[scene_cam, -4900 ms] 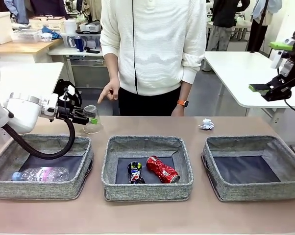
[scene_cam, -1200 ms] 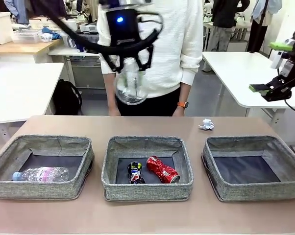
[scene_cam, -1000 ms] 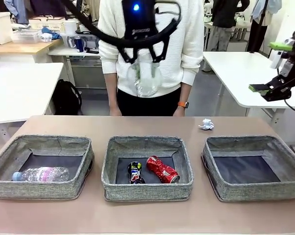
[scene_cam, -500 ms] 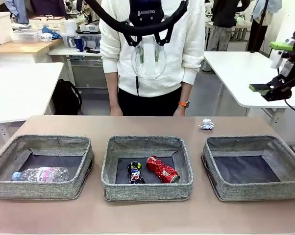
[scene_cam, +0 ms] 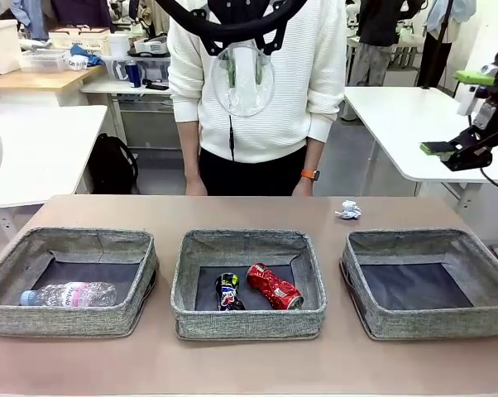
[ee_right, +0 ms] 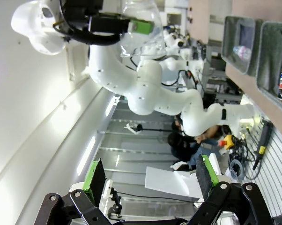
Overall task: Sort the waste into the appropriate baskets.
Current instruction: Pick up the waste item pointed out by the person, then place the picked waste into the Fabric basket indicated by the person.
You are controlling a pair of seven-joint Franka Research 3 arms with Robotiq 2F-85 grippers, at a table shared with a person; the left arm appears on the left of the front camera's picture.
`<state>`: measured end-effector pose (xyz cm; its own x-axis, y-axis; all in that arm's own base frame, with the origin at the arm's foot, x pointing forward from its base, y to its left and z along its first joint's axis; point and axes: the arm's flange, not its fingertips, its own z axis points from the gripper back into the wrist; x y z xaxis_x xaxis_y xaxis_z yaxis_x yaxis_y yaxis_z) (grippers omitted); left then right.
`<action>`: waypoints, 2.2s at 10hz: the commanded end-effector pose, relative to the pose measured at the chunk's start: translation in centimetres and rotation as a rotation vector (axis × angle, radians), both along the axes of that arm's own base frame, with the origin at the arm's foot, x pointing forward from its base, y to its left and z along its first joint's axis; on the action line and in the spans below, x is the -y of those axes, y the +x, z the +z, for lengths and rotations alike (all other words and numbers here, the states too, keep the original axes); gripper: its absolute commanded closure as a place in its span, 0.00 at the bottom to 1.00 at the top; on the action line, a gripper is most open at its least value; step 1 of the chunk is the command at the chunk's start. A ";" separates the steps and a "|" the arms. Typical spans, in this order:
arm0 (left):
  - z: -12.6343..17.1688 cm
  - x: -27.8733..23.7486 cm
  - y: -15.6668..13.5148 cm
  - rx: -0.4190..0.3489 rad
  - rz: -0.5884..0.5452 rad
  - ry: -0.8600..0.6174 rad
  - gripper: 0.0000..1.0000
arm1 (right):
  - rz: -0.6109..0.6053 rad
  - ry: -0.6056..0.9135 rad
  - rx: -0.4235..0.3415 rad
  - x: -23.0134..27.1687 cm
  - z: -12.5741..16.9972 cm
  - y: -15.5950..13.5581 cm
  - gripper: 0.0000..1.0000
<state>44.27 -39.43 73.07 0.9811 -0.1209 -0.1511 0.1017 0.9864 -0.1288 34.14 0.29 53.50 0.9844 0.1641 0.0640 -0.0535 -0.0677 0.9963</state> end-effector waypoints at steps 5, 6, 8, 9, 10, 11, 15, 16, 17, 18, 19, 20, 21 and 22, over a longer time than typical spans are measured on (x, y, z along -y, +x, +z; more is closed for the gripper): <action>-0.2 0.2 0.1 -0.002 0.004 0.001 0.63 | 0.006 0.003 0.005 0.1 0.2 -0.2 0.00; -0.2 0.2 0.1 -0.002 0.004 0.001 0.63 | 0.006 0.003 0.005 0.1 0.2 -0.2 0.00; -0.2 0.2 0.1 -0.002 0.004 0.001 0.63 | 0.006 0.003 0.005 0.1 0.2 -0.2 0.00; -0.2 0.2 0.1 -0.002 0.004 0.001 0.63 | 0.006 0.003 0.005 0.1 0.2 -0.2 0.00; -0.2 0.2 0.1 -0.002 0.004 0.001 0.63 | 0.006 0.003 0.005 0.1 0.2 -0.2 0.00; -0.2 0.2 0.1 -0.002 0.004 0.001 0.63 | 0.006 0.003 0.005 0.1 0.2 -0.2 0.00; -0.2 0.2 0.1 -0.002 0.004 0.001 0.63 | 0.006 0.003 0.005 0.1 0.2 -0.2 0.00; -0.2 0.2 0.1 -0.002 0.004 0.001 0.63 | 0.006 0.003 0.005 0.1 0.2 -0.2 0.00; -0.2 0.2 0.1 -0.002 0.004 0.001 0.63 | 0.006 0.003 0.005 0.1 0.2 -0.2 0.00; -0.2 0.2 0.1 -0.002 0.004 0.001 0.63 | 0.006 0.003 0.005 0.1 0.2 -0.2 0.00; -0.2 0.2 0.1 -0.002 0.004 0.001 0.63 | 0.006 0.003 0.005 0.1 0.2 -0.2 0.00; -0.2 0.2 0.1 -0.002 0.004 0.001 0.63 | 0.006 0.003 0.005 0.1 0.2 -0.2 0.00; -0.2 0.2 0.1 -0.002 0.004 0.001 0.63 | 0.006 0.003 0.005 0.1 0.2 -0.2 0.00; -0.2 0.2 0.1 -0.002 0.004 0.001 0.63 | 0.006 0.003 0.005 0.1 0.2 -0.2 0.00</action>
<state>44.58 -39.78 72.63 0.9822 -0.1097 -0.1527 0.0899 0.9873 -0.1307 34.14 0.29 53.50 0.9844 0.1641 0.0641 -0.0535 -0.0677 0.9963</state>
